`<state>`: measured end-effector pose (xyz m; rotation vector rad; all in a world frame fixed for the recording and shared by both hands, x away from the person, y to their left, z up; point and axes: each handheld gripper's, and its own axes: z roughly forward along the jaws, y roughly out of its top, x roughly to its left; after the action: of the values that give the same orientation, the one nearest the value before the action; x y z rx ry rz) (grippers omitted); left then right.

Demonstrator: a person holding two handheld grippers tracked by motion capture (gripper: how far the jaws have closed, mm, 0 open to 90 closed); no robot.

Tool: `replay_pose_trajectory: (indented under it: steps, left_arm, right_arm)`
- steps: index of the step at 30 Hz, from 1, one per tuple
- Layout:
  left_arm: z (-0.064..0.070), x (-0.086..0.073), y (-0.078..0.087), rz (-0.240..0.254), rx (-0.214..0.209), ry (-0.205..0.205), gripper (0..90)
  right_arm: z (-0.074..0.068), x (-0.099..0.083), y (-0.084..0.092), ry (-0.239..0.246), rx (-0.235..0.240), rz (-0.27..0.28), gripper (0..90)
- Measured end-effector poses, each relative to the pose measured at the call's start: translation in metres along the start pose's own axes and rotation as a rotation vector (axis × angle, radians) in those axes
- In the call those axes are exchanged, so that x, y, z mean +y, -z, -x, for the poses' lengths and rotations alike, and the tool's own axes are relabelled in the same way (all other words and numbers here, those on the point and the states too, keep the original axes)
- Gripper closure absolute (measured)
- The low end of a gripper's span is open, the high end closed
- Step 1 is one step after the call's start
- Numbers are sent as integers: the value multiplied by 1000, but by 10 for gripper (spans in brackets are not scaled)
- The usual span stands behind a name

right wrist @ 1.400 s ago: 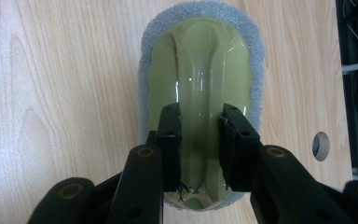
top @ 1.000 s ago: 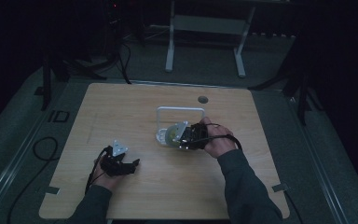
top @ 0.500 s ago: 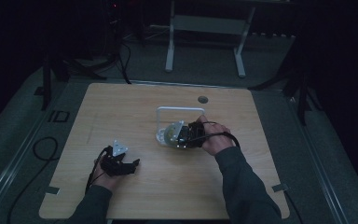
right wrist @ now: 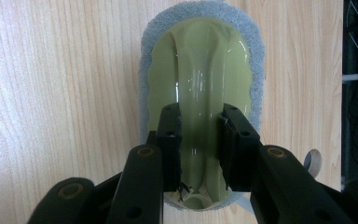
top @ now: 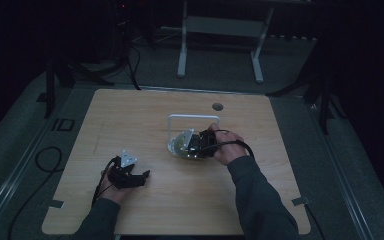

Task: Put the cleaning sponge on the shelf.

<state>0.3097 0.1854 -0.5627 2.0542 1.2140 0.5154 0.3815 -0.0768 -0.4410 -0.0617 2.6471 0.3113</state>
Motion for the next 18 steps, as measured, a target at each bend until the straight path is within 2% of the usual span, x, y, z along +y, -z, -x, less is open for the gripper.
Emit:
replay_pose_trajectory:
  steps: [18]
  left_arm:
    - [0, 0, 0, 0, -1, 0, 250]
  right_arm:
    - [3, 4, -7, 9, 0, -12, 717]
